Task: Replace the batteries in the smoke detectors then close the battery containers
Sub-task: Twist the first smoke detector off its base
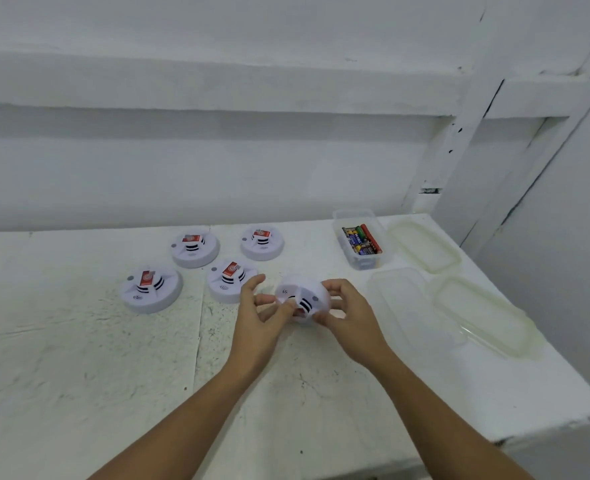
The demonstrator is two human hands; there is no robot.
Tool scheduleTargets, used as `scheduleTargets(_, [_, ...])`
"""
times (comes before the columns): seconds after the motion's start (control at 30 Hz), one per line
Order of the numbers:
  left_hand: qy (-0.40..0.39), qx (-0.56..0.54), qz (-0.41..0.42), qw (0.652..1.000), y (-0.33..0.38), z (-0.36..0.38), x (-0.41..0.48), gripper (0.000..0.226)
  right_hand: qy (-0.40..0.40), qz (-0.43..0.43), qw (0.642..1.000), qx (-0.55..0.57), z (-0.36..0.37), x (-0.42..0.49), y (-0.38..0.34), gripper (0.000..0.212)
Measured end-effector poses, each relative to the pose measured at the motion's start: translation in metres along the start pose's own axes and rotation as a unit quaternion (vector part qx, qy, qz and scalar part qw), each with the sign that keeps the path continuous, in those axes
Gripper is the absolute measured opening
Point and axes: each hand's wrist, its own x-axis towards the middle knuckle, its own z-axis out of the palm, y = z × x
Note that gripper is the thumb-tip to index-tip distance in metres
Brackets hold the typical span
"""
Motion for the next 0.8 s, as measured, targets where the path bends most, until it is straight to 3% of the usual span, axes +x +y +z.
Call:
scheduleTargets(0.13, [-0.050,0.043,-0.012,0.998,-0.014,-0.013,-0.007,0.072,-0.042,-0.109,0.988,-0.105,0.004,-0.019,0.005,0.026])
scheduleTargets(0.27, [-0.080,0.111,-0.005,0.991,-0.020,-0.028,-0.012,0.089,-0.056,-0.214,0.949,-0.224,0.011,-0.033,0.013,0.037])
scheduleTargets(0.53, [-0.128,0.241,0.101,0.957,-0.026,-0.046,-0.017,0.084,-0.120,-0.224,0.924,-0.285,0.012,-0.052,0.007,0.027])
scheduleTargets(0.7, [-0.135,0.287,0.097,0.943,-0.031,-0.047,-0.015,0.109,-0.132,-0.189,0.924,-0.306,0.009,-0.039,-0.006,0.028])
scheduleTargets(0.8, [-0.164,0.325,0.084,0.928,-0.027,-0.045,-0.013,0.122,-0.148,-0.200,0.904,-0.348,0.009,-0.032,-0.010,0.027])
